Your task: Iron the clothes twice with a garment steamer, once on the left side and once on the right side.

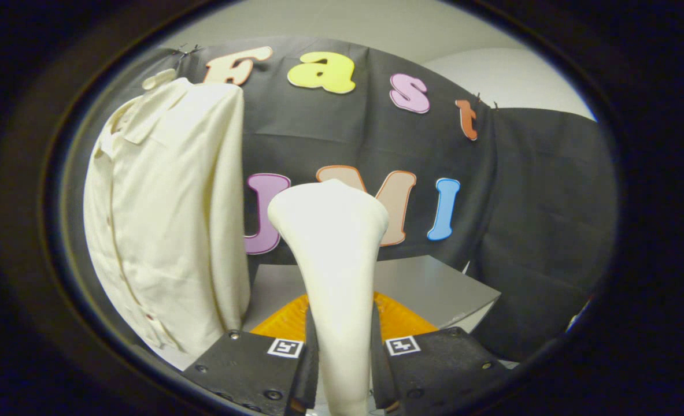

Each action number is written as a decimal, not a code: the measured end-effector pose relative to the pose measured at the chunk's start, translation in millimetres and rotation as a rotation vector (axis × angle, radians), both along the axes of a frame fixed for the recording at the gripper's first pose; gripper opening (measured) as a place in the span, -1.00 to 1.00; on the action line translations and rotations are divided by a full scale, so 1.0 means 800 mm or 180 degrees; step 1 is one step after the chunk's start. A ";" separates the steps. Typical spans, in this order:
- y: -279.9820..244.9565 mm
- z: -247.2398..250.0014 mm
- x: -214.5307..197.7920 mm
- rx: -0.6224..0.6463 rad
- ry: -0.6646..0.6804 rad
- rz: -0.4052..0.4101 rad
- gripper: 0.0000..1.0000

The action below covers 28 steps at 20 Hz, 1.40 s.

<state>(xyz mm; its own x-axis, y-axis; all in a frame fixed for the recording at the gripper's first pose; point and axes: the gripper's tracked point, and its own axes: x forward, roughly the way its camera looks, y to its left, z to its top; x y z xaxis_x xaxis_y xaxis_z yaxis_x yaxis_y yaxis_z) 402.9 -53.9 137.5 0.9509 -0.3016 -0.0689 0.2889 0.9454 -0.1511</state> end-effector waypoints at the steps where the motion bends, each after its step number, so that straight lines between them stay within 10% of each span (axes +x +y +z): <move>1: 0.022 0.005 -0.020 0.0003 -0.0024 0.0006 -0.24; 11: 0.265 0.044 -0.112 0.0140 -0.0253 0.0362 -0.26; 19: 0.415 0.028 -0.070 0.0243 -0.0207 0.1043 -0.26; 28: 0.466 -0.031 0.031 0.0225 0.0118 0.1061 -0.25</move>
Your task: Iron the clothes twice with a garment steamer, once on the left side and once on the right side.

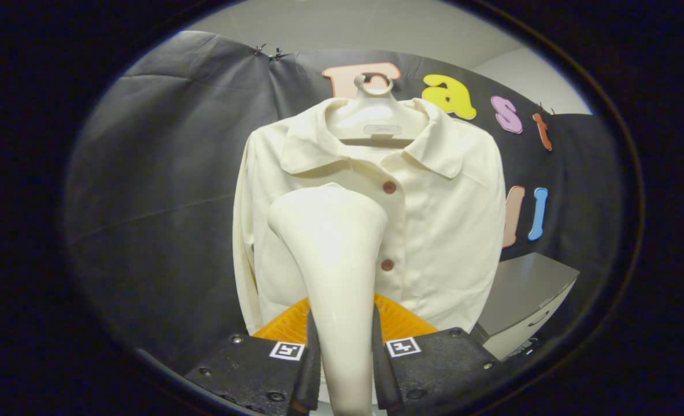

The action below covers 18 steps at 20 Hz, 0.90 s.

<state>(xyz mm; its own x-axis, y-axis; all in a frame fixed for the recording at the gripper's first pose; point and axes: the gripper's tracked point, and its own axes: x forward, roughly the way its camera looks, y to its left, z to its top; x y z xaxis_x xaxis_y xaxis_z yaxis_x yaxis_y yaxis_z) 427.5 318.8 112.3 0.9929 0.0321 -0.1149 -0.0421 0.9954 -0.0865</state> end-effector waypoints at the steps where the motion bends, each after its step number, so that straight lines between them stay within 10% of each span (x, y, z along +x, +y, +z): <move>1: 0.003 -0.011 0.008 -0.0063 0.0063 0.0011 -0.25; 18: -0.009 -0.212 0.016 -0.0214 0.0592 -0.0406 -0.23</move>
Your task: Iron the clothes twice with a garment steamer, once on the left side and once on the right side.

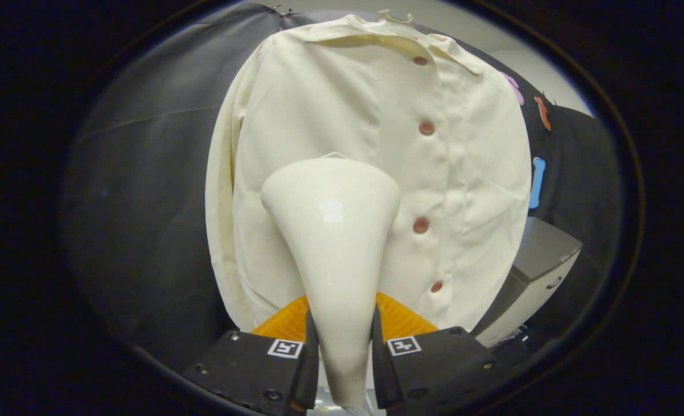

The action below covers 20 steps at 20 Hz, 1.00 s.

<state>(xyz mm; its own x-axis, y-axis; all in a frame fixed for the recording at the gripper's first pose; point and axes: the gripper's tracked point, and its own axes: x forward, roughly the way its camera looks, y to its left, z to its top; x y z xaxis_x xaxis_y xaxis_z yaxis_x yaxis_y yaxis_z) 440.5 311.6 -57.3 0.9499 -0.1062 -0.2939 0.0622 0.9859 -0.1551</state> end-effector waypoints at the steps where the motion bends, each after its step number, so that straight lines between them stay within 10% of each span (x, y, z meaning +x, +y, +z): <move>1: -0.002 -0.015 -0.002 -0.0017 0.0054 -0.0039 -0.23; 20: -0.004 -0.242 -0.055 0.0041 0.1119 -0.0278 -0.21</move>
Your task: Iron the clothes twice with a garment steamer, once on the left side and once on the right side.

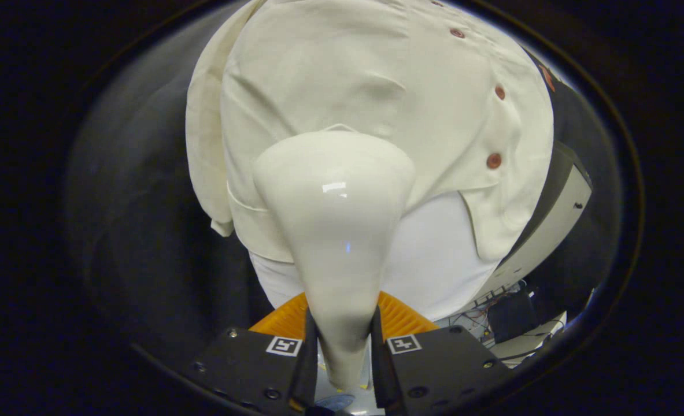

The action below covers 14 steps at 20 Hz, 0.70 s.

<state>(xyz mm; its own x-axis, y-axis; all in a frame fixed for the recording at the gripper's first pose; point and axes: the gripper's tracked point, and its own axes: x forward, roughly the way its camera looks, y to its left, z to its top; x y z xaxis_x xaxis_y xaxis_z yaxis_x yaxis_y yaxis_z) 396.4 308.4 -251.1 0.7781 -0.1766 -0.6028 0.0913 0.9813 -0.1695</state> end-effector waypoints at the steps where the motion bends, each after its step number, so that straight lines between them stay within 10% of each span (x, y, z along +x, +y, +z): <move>1: 0.000 -0.008 -0.003 0.0013 0.0041 -0.0009 -0.21; 14: -0.006 -0.015 -0.065 0.0178 0.0071 -0.0060 -0.21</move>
<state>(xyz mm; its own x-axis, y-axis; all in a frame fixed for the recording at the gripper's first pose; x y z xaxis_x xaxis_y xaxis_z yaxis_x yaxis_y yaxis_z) 344.3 303.7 -263.1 0.7612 -0.1566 -0.6293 0.1067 0.9874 -0.1167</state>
